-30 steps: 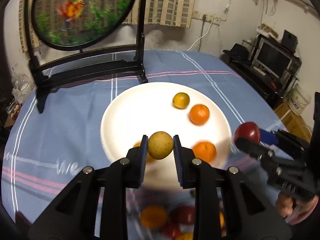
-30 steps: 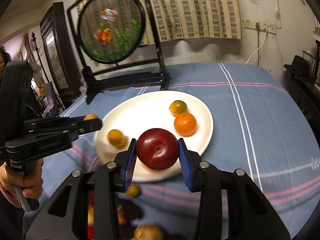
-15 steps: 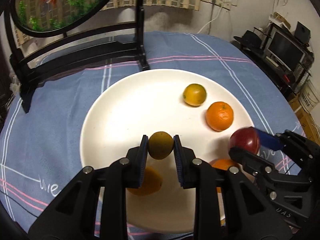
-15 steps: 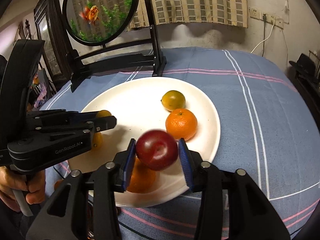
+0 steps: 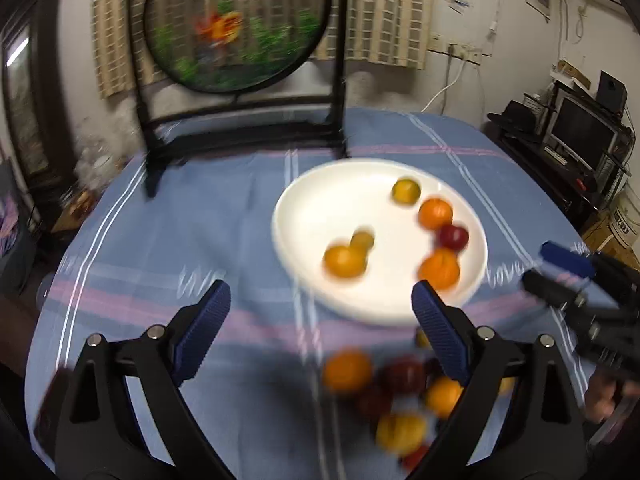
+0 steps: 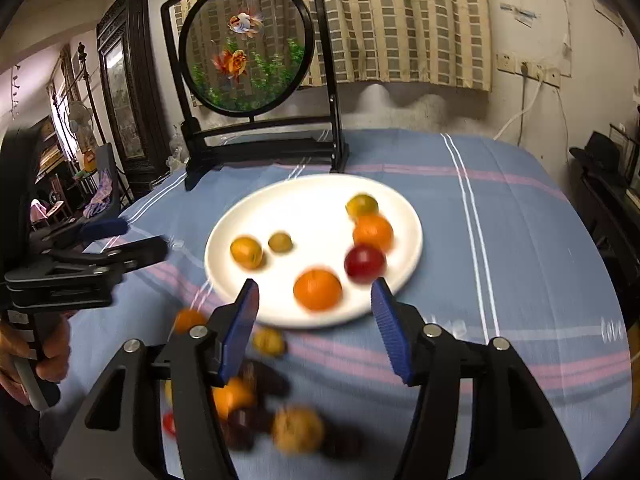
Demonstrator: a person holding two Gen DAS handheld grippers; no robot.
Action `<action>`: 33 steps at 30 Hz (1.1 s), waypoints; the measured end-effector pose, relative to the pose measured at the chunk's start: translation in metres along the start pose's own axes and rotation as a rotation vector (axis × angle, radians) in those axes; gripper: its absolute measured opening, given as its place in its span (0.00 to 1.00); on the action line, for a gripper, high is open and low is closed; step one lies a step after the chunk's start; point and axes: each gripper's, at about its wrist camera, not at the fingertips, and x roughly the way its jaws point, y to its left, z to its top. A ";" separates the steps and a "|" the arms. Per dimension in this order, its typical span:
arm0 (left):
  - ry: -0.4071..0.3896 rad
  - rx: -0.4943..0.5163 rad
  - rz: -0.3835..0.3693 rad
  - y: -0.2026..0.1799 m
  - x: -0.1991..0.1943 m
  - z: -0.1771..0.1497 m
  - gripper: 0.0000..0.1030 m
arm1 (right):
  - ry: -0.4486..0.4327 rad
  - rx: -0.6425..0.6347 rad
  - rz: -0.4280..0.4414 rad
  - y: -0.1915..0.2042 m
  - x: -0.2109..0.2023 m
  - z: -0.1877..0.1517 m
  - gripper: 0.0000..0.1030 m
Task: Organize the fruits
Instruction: 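Carry the apple and yellow fruit onto the white plate and release both, then grasp the dark purple plum with the right tool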
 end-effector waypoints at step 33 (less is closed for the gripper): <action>0.135 0.019 -0.039 -0.021 -0.030 -0.141 0.91 | 0.224 -0.113 -0.119 -0.001 0.021 -0.087 0.41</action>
